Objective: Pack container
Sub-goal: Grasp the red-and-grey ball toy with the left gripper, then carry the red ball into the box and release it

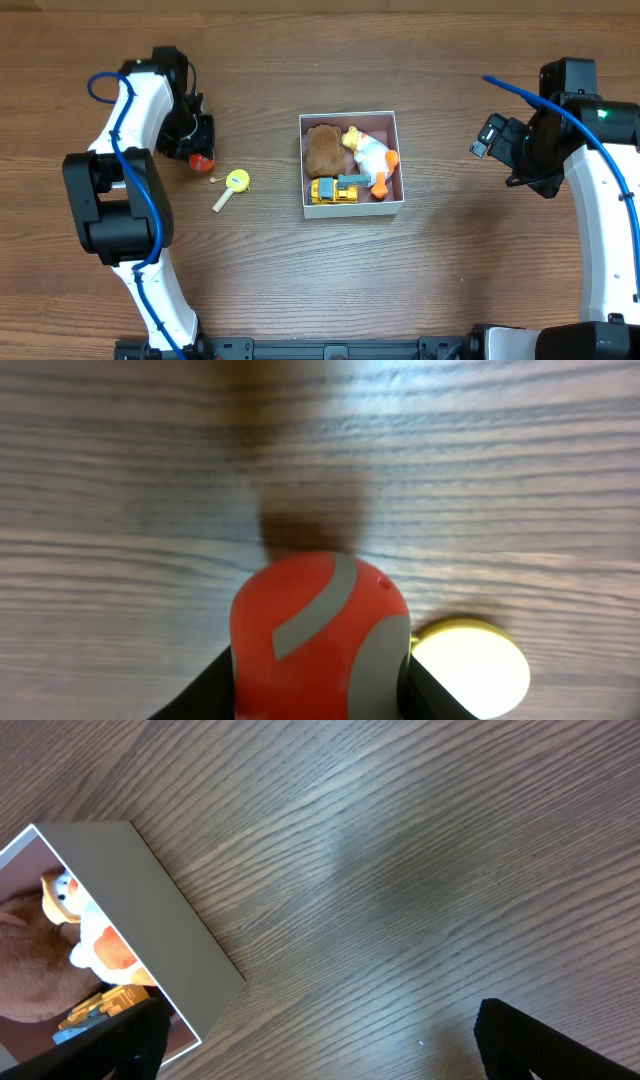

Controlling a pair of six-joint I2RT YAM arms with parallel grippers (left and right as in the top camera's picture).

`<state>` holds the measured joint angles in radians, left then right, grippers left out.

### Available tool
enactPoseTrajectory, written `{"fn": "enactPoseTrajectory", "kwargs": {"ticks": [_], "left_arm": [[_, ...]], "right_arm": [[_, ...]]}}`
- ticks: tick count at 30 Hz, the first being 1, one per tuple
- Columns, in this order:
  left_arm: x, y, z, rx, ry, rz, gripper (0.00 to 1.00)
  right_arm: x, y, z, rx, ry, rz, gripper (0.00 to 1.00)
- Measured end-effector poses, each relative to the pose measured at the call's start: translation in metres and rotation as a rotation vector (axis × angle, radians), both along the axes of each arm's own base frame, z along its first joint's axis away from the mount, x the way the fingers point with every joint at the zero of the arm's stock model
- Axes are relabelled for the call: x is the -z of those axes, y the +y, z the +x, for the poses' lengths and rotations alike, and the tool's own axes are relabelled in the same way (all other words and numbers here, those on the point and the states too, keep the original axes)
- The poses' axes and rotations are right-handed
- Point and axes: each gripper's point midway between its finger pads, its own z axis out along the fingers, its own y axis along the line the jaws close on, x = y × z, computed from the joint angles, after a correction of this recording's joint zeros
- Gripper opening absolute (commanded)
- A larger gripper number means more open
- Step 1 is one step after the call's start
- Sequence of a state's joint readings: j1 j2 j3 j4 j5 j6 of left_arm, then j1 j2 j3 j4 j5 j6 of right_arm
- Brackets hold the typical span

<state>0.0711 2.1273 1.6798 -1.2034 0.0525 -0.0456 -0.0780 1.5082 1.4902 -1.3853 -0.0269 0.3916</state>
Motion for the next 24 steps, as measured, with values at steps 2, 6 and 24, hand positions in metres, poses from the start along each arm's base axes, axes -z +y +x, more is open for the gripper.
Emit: {"fn": "enactPoseTrajectory", "kwargs": {"ticks": [2,6,24], "left_arm": [[-0.015,-0.001,0.002,0.0,0.008,-0.004,0.2],[-0.057,-0.011,0.013,0.013,-0.029,-0.036,0.27],[-0.133,-0.301,-0.039,0.845,-0.302,-0.206,0.45]], "right_arm": [[0.0,0.0,0.0,0.0,0.001,0.001,1.0],[0.0,0.0,-0.001,0.0,0.003,0.0,1.0],[0.0,0.0,0.002,0.0,-0.008,0.0,1.0]]}}
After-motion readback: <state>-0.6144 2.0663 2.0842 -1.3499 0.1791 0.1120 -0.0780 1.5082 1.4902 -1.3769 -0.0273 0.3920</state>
